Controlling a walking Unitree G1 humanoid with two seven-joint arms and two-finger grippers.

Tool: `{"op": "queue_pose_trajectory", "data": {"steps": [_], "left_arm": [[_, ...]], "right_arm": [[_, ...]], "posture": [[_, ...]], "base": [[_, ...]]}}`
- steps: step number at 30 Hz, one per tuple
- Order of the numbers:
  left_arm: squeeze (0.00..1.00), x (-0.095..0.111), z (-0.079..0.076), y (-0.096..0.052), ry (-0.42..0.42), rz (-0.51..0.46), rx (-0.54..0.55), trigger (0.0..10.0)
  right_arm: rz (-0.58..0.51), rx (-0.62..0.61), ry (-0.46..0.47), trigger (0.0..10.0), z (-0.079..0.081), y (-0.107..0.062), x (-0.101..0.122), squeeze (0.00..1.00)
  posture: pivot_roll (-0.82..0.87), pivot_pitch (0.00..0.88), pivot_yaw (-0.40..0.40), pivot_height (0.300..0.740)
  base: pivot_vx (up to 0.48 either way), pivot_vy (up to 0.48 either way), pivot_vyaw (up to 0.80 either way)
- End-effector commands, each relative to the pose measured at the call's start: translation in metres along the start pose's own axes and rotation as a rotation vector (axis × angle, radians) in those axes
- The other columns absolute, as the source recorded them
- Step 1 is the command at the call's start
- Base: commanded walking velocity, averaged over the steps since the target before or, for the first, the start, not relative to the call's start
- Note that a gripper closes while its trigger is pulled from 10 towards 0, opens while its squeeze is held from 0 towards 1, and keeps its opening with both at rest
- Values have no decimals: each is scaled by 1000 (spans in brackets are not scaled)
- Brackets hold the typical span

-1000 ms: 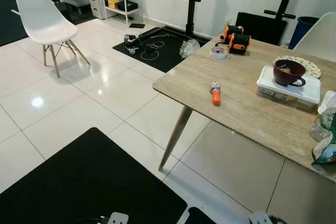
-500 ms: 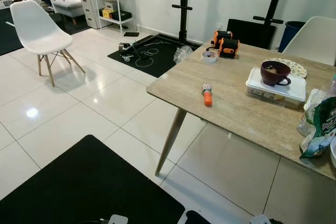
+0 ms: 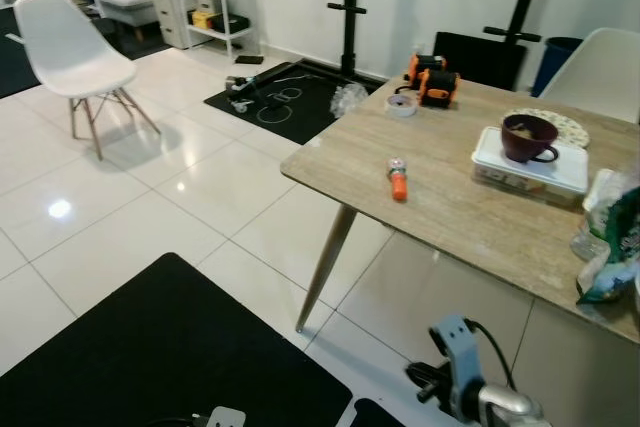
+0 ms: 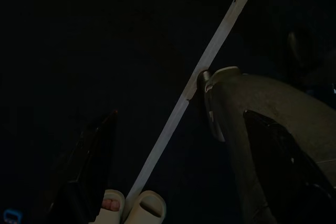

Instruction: Restocking fridge

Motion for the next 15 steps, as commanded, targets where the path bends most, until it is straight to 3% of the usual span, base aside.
{"op": "queue_pose_trajectory", "data": {"steps": [1,3,4,5,6,7,9,11,12,14,15], "left_arm": [[0,-8,-7,-1,1,29,-22,10000],[0,-8,-8,-1,0,29,-23,10000],[0,-9,-9,-1,-2,30,-25,10000],[0,-9,-9,-1,-2,31,-26,10000],[0,-9,-9,-1,-2,31,-26,10000],[0,-10,-10,-1,-1,33,-27,10000],[0,-10,-10,-1,-1,35,-27,10000],[0,-10,-10,-1,-1,35,-27,10000],[0,-10,-10,-1,-1,35,-27,10000],[0,-9,-10,-1,-3,32,-28,10000],[0,-9,-10,-1,-3,32,-28,10000]], "right_arm": [[-18,113,-29,10000,9,4,13,0],[-23,173,-43,10000,14,7,19,0],[-29,318,-60,10000,28,11,27,0],[-35,375,-68,10000,34,12,31,0],[-35,375,-68,10000,34,12,31,0],[-124,501,-53,10000,49,14,51,0],[-219,589,-34,10000,60,14,70,0],[-332,585,-19,10000,65,18,93,0],[-332,585,-19,10000,65,18,93,0],[-489,519,-3,10000,66,22,128,0],[-489,519,-3,10000,66,22,128,0]], "posture": [[-58,0,-28,740],[-58,0,-28,740],[-55,0,-31,740],[-55,0,-31,740],[-55,0,-31,740],[-56,0,-31,740],[-57,0,-31,740],[-57,0,-31,740],[-57,0,-31,740],[-60,0,-31,740],[-60,0,-31,740]], "base": [[0,0,0],[0,0,0],[0,0,0],[0,0,0],[0,0,0],[0,0,0],[0,0,0],[0,0,0],[0,0,0],[0,0,0],[0,0,0]]}}
Point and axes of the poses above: a point about 5 cm out from each wrist's last joint towards the gripper, its own y axis pointing out of the wrist towards the gripper, its own x axis along the axis of the wrist's last joint, z = x × y, the point moved 2 cm from there along y, pointing out of the wrist towards the gripper, and after that the axes turned 8 degrees about y, right-handed, at the moved point
